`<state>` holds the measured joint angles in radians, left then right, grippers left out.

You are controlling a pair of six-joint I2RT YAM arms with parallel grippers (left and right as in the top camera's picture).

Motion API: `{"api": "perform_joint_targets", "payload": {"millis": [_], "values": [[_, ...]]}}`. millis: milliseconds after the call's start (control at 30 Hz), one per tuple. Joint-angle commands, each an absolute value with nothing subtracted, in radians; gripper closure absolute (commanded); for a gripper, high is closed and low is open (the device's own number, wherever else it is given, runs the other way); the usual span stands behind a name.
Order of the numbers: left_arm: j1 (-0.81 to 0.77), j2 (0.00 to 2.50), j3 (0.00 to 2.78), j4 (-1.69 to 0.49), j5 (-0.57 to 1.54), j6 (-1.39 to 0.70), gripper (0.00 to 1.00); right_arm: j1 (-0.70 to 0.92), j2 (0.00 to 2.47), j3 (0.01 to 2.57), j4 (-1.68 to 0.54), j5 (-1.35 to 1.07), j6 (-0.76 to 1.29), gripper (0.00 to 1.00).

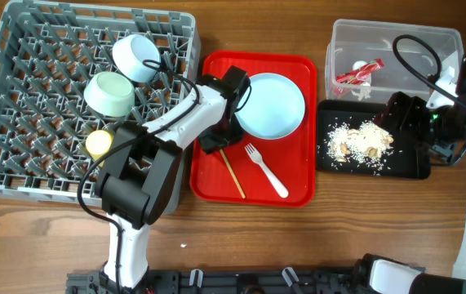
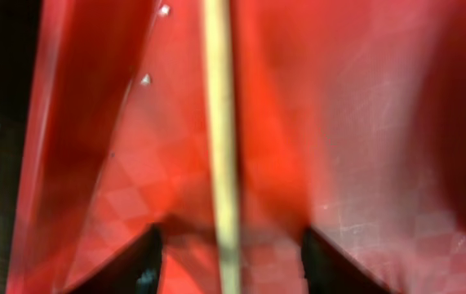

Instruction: Sort waste into correct bins and load items into the dishwasher rack

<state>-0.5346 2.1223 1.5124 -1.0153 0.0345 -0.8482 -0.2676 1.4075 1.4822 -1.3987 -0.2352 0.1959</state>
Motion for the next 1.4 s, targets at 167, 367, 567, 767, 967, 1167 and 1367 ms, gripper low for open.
{"api": "perform_joint_targets", "payload": {"millis": [167, 367, 567, 767, 967, 1167, 1367], "values": [[-0.533, 2.141, 1.489, -1.005, 0.002, -0.853, 0.87, -0.27, 1.391, 1.497, -1.4, -0.241, 0.183, 0.0], [-0.53, 2.132, 1.497, -1.005, 0.002, -0.844, 0.96, -0.27, 1.391, 1.497, -1.4, -0.241, 0.182, 0.0], [-0.53, 2.031, 1.586, -1.006, 0.002, -0.719, 0.96, -0.27, 1.391, 1.497, -1.4, -0.241, 0.183, 0.0], [-0.509, 1.855, 1.63, -1.008, -0.029, -0.508, 0.96, -0.27, 1.391, 1.497, -1.4, -0.241, 0.182, 0.0], [-0.406, 1.722, 1.63, -1.013, -0.104, -0.151, 0.96, -0.27, 1.391, 1.497, -1.4, -0.241, 0.182, 0.0], [-0.293, 1.7, 1.63, -1.009, -0.125, 0.009, 0.96, -0.27, 1.391, 1.497, -1.4, -0.241, 0.183, 0.0], [-0.233, 1.739, 1.628, -0.993, -0.12, 0.046, 0.96, -0.27, 1.391, 1.497, -1.4, -0.241, 0.182, 0.0]]}}
